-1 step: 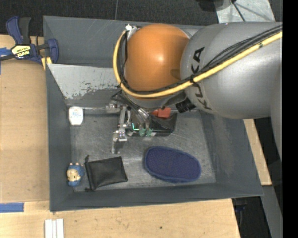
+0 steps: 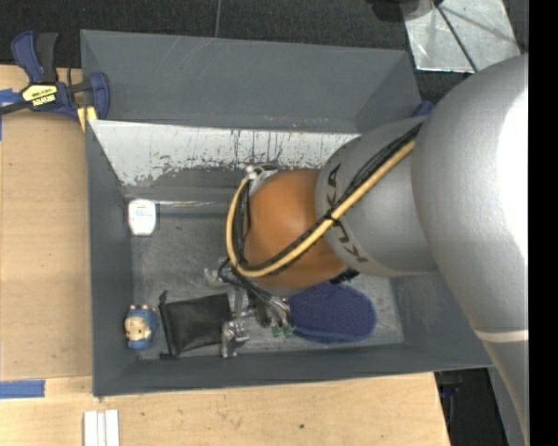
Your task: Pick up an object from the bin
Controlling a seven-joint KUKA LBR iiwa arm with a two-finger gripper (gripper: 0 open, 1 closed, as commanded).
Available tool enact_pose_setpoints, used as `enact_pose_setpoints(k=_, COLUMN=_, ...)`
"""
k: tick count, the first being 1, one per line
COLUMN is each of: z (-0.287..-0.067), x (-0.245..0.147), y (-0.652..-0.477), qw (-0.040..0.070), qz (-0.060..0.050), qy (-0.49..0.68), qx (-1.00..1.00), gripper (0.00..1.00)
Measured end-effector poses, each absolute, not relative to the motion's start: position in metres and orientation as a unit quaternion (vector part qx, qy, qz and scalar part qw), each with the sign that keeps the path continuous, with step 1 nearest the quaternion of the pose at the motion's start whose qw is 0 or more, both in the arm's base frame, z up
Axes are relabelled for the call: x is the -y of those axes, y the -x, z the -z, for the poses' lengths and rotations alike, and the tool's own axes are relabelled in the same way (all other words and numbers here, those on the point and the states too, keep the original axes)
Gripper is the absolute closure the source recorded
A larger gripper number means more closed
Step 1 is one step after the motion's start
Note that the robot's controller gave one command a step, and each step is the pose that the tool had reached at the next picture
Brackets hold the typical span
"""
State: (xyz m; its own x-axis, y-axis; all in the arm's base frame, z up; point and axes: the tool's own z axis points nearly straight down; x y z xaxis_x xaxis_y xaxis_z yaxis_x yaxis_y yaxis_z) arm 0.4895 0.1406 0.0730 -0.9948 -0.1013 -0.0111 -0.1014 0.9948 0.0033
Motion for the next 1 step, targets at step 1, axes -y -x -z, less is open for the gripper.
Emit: enact_pose_setpoints(k=1, z=-0.1008, x=-0.1725, y=-0.4972, qw=0.002, qz=-0.001, qy=-0.042, qx=-0.999, gripper=0.00)
